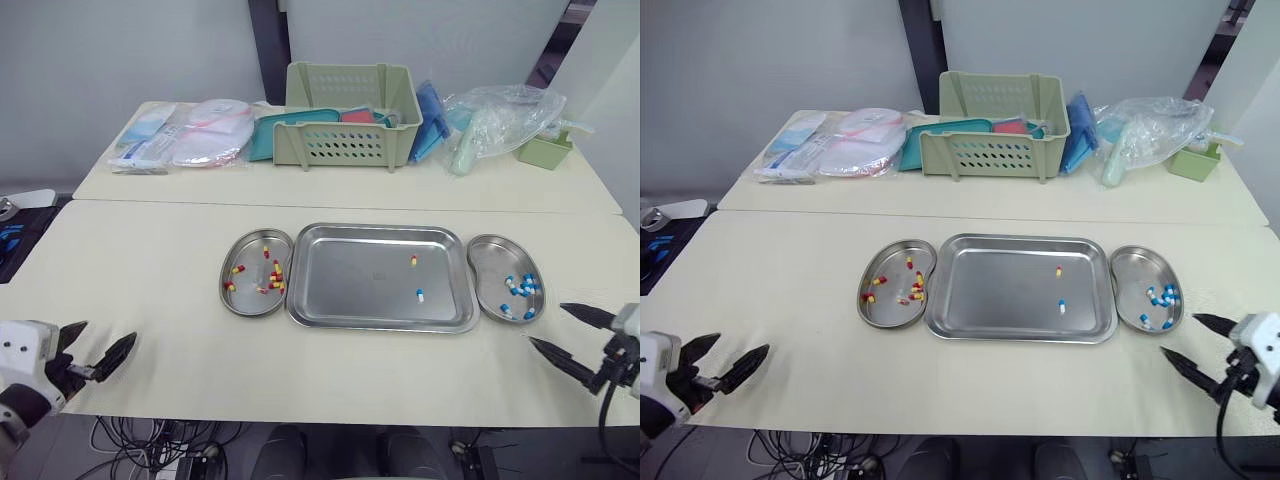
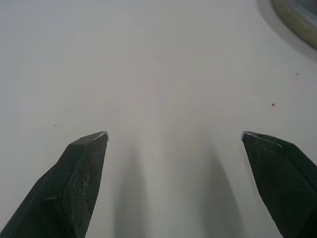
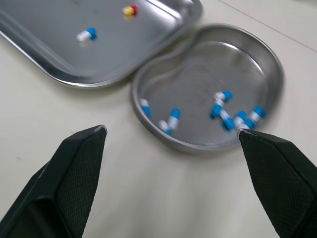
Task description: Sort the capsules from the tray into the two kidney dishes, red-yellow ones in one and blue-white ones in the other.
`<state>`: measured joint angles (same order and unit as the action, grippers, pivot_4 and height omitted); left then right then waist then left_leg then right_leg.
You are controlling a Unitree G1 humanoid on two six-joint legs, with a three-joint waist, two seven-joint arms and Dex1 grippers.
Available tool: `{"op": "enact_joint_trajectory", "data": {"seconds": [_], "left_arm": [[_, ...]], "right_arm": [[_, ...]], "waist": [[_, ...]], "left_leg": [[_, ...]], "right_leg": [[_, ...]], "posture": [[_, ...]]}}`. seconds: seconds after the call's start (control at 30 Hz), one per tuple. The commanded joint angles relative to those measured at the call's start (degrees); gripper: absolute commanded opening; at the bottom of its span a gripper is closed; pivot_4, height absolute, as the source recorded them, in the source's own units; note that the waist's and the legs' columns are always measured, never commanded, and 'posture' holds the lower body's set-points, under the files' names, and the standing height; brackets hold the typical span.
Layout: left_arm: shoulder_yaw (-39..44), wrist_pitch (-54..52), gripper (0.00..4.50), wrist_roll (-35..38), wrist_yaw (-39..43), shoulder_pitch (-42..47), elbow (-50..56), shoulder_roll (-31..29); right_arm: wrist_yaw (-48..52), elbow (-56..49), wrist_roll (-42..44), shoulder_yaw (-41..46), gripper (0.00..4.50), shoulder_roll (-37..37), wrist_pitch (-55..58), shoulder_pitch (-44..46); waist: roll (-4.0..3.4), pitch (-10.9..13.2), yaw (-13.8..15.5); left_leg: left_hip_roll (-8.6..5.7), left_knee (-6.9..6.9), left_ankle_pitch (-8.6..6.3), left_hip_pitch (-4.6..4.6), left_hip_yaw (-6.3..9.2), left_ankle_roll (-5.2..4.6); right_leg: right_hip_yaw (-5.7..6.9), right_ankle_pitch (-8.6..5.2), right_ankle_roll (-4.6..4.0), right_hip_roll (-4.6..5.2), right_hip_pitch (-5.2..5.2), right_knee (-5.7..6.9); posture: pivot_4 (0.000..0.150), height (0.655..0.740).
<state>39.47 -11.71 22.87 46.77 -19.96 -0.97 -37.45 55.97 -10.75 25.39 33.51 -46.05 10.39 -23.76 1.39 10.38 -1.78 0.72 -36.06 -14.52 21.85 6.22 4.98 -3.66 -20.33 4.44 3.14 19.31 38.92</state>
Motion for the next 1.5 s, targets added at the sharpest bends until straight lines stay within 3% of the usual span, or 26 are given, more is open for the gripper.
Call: {"op": "enact_joint_trajectory", "data": {"seconds": [0.03,0.5,0.83,1.07,1.27,1.5], "left_arm": [[1.2,3.4,4.48,-0.3,0.1,-1.0,-0.6,-0.4],[-0.6,6.4,4.48,-0.1,1.5,-3.2,0.0,-0.4],[-8.0,6.6,4.48,7.5,17.1,-8.6,14.5,-1.8],[-17.8,5.0,4.48,13.9,17.3,-6.6,29.9,2.2],[-24.1,4.7,4.48,13.2,16.5,-3.1,30.8,2.9],[-26.0,6.9,4.48,12.5,17.7,-2.2,29.2,2.8]], "right_arm": [[0.2,0.5,0.0,3.1,4.50,-0.9,-0.9,0.2],[1.3,2.8,-1.8,2.5,4.50,-1.1,-2.1,0.1],[2.1,2.8,-2.3,3.4,4.50,-0.7,-2.9,-1.8],[2.7,1.3,-1.8,5.0,4.50,0.0,-3.1,-6.0],[2.5,-0.3,-2.5,6.8,4.50,1.1,-3.9,-9.6],[2.6,-4.5,-1.9,9.5,4.50,2.6,-2.9,-14.3]], "waist": [[-0.01,0.0,0.0],[-0.01,0.0,0.0],[-0.04,0.0,0.1],[-0.04,0.0,0.1],[-0.31,-0.2,-0.1],[-0.33,-0.2,0.0]], "left_leg": [[0.01,0.00,0.00,0.00,0.00,0.00],[0.00,0.00,0.00,0.00,-0.01,0.00],[0.00,0.01,0.00,0.02,-0.05,0.01],[0.00,-0.01,0.00,0.03,-0.07,0.00],[0.01,0.00,0.00,-0.03,-0.08,0.00],[0.00,0.00,-0.01,-0.02,-0.07,0.00]], "right_leg": [[-0.01,0.00,0.00,0.00,0.00,0.00],[-0.01,0.00,0.00,0.00,0.00,0.00],[-0.04,0.00,0.00,0.01,-0.02,-0.03],[-0.06,0.00,0.00,0.01,-0.05,-0.05],[-0.07,0.00,0.00,-0.03,-0.06,-0.03],[-0.07,0.00,0.00,-0.02,-0.06,-0.05]], "posture": [[0.150,0.7400],[0.150,0.7400],[0.150,0.7400],[0.150,0.7400],[0.150,0.7400],[0.150,0.7400]]}}
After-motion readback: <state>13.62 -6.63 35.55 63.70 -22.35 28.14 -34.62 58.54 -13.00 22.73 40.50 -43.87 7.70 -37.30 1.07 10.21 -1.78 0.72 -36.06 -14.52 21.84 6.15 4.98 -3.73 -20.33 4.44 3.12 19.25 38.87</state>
